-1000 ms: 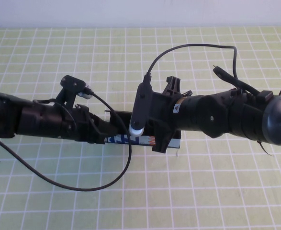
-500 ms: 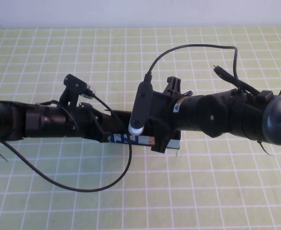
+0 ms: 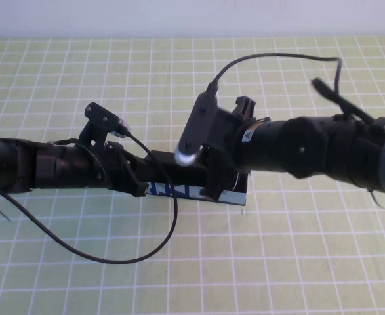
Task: Take glasses out of glasses case
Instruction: Pick up the glasses from the glasses case
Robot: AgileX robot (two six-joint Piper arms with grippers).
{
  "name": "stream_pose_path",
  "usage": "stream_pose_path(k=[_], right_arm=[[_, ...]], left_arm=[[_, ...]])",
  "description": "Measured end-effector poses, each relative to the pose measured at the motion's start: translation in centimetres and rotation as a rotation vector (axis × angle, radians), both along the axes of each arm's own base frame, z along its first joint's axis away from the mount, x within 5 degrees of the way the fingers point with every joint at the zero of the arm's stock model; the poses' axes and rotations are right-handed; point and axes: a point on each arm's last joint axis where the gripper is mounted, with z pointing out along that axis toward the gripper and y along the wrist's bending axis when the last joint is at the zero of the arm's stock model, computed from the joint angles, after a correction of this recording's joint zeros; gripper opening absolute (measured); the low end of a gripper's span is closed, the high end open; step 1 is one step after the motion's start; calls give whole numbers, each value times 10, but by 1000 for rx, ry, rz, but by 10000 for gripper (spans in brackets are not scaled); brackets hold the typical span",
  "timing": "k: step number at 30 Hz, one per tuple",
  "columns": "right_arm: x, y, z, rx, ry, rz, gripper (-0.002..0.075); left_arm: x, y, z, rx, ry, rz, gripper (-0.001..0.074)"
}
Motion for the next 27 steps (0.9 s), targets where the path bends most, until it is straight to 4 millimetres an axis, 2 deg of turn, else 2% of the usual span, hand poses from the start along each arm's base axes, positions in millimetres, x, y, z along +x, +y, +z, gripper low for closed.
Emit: stream_pose_path(k=[2,4,7,10,13,16,19,22,27], right_arm=[[-6,-2,16,98,55,-46,182],[-16,-3,32,215,159,-91,183],[-30,-3,43,330,344,-121,106],[-39,-1,37,355,525,-145,17],[-41,1,24,344,650,-205,-6],[-36,1,7,305,699,-282,-13],[-29,0,-10,271,708,-363,-15],[-22,0,-18,269,680,-414,-16],[-12,1,-14,314,627,-437,-16]], left_arm=[[0,0,0,0,0,0,-4],[0,0,0,0,0,0,-4],[0,0,0,-5,8,6,-4],[0,0,0,-6,11,8,-4],[0,0,0,-9,16,12,-4],[0,0,0,-12,22,16,-4],[0,0,0,-14,25,18,-4],[0,0,0,-16,28,21,-4],[0,0,0,-18,33,24,-4]])
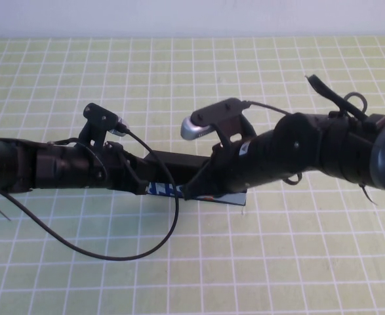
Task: Take glasses out of glasses case
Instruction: Pick up the glasses from the glasses case
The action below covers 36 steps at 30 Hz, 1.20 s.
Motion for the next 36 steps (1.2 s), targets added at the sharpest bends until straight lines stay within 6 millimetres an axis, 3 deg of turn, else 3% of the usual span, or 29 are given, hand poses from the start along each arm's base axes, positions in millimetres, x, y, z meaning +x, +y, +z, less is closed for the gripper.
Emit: stream_pose_path(k=[12,17,24,36], right_arm=[[55,-1,16,45,-4,-67,-16],[47,1,23,8,136,12,-16],[24,7,17,-59,292,106,-16],[47,4,5,-77,138,-50,-16]], left_arm=[[-1,0,0,2,6,-11,-4],[-1,0,0,2,7,-13,-4],[-1,0,0,0,9,-13,-4],[-1,0,0,-1,12,-11,-4]])
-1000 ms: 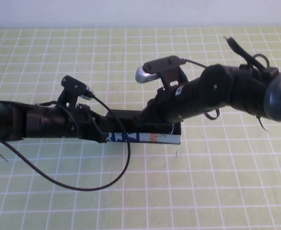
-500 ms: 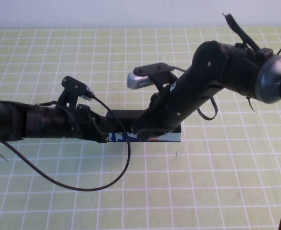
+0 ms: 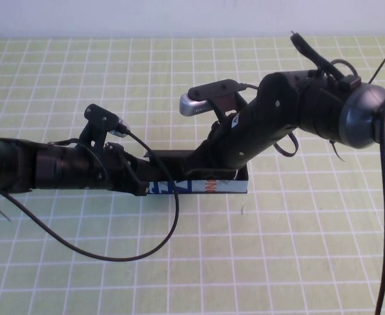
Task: Take glasses out of glasses case
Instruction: Pick up the glasses from the glasses case
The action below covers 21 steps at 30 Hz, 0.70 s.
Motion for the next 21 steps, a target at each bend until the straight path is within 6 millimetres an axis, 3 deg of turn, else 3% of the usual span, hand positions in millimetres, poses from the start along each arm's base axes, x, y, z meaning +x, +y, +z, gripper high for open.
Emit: stream_pose_path(k=[5,21], right_arm=[[5,2,-7,8,-15,-20,-16],[25,4,1,109,-195,-105,-18]], left_arm=[[0,0,0,0,0,0,-4],[0,0,0,3,-1,-3,-4]])
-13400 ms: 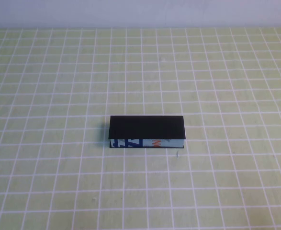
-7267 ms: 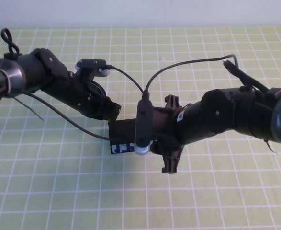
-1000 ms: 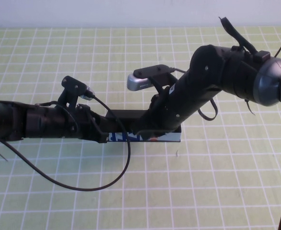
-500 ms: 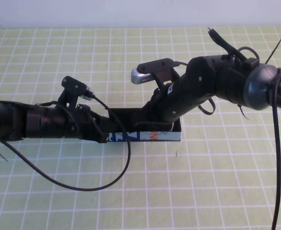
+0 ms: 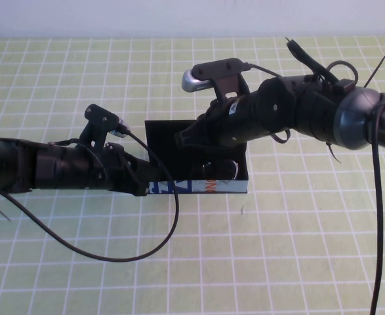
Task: Take glasses out of glasses case
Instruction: Pick up the glasses from the glasses case
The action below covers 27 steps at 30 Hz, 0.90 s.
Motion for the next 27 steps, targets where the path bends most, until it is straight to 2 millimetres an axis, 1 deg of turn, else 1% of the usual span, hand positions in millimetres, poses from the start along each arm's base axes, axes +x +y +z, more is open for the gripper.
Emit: stream_pose_path(k=[5,10,20,27], right_arm=[[16,-8,-4,5,15,-35,-18],[32,-10,-3,-2,50,-37,-17],[55,5,-20,-48,166,19,-18],[62,11,-28,-77,228,41,-18]], left_arm=[[0,0,0,0,0,0,-4],[0,0,0,1,0,-1,-4],[0,0,0,3,-1,-6,-4],[0,0,0,5,-1,-6,-4]])
